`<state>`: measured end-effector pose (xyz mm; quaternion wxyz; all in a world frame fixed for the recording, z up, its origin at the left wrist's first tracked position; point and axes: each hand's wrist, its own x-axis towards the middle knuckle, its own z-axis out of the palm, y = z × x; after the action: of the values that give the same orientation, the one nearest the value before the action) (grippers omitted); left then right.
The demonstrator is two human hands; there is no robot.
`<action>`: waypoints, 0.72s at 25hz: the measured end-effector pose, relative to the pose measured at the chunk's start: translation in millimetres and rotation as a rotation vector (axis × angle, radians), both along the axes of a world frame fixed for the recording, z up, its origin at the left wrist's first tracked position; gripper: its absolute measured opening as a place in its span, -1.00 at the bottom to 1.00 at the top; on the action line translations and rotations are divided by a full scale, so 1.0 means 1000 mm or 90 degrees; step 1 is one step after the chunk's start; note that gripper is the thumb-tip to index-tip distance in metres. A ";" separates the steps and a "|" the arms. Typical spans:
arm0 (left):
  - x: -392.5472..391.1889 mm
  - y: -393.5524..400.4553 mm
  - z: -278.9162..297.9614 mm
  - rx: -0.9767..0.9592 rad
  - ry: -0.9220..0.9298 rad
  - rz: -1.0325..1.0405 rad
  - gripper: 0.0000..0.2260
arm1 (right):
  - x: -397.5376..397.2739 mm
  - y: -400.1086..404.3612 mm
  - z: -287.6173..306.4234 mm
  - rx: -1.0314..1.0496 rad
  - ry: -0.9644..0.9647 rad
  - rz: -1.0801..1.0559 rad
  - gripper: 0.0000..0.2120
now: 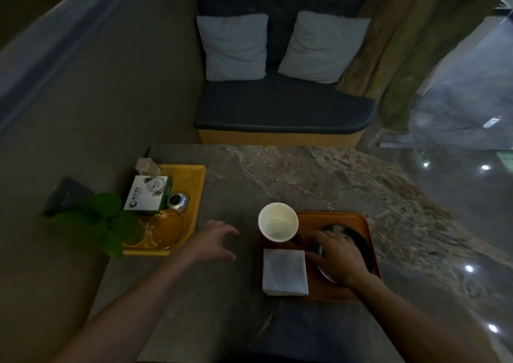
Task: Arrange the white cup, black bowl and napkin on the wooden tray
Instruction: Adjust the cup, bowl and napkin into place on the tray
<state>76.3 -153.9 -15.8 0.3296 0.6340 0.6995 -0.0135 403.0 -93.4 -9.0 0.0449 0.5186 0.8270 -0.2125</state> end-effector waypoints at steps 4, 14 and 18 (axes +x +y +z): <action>0.008 0.032 0.004 0.035 -0.012 -0.036 -0.35 | -0.020 0.010 0.000 0.017 0.079 -0.037 -0.53; 0.047 0.072 -0.007 0.042 -0.109 -0.068 0.00 | -0.039 0.018 -0.018 -0.020 0.117 -0.082 -0.39; 0.050 0.078 -0.016 0.018 -0.117 -0.082 -0.01 | -0.039 0.021 -0.025 -0.047 0.133 -0.095 -0.38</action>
<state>126.2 -75.8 -32.2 0.3818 0.6809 0.6241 0.0334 364.2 -72.8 -34.3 -0.0384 0.5518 0.7778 -0.2984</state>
